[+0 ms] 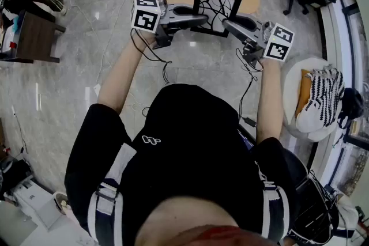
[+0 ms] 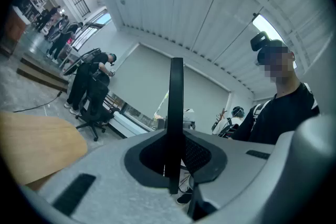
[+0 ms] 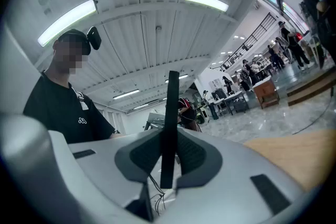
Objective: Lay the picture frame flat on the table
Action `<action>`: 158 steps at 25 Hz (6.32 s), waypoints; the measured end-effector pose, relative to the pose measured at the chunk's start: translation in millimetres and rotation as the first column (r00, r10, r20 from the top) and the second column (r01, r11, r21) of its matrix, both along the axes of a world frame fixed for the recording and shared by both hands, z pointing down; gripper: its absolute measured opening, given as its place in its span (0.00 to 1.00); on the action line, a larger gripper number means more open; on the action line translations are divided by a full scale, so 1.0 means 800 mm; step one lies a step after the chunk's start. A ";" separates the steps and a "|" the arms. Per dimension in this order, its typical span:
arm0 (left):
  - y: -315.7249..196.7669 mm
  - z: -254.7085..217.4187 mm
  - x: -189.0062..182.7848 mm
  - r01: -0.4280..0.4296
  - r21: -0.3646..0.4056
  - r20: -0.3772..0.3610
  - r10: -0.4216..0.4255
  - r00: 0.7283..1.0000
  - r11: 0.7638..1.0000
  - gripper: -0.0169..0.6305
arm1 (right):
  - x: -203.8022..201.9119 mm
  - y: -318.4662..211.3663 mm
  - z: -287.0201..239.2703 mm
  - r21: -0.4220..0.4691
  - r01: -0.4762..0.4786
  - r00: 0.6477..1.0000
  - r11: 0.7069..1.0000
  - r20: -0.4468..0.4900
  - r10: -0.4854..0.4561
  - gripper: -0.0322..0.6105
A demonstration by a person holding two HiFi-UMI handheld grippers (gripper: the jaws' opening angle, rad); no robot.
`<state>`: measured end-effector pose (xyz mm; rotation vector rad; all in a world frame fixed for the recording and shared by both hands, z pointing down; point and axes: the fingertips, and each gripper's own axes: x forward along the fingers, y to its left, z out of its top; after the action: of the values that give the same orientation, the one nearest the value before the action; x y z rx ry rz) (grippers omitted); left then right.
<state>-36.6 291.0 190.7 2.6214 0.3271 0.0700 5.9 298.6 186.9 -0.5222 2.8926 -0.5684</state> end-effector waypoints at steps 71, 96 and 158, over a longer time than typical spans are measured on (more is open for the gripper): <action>-0.664 0.626 0.117 0.352 -0.620 0.362 -0.143 0.921 0.701 0.12 | 0.121 -0.659 0.629 -0.778 -0.147 0.974 0.611 -0.005 0.228 0.16; -0.614 0.712 0.108 0.394 -0.569 0.357 -0.215 0.909 0.722 0.04 | 0.159 -0.655 0.810 -0.855 -0.257 0.958 0.451 -0.164 0.236 0.16; -0.769 -0.065 0.105 0.836 0.311 -0.124 -0.853 0.507 0.452 0.04 | 0.241 -0.734 -0.021 0.284 -0.780 0.534 0.557 -0.160 0.830 0.07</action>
<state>47.7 -324.4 139.1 2.7740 -1.1623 -0.1705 198.7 -288.4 170.0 -1.8971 2.4192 -0.0629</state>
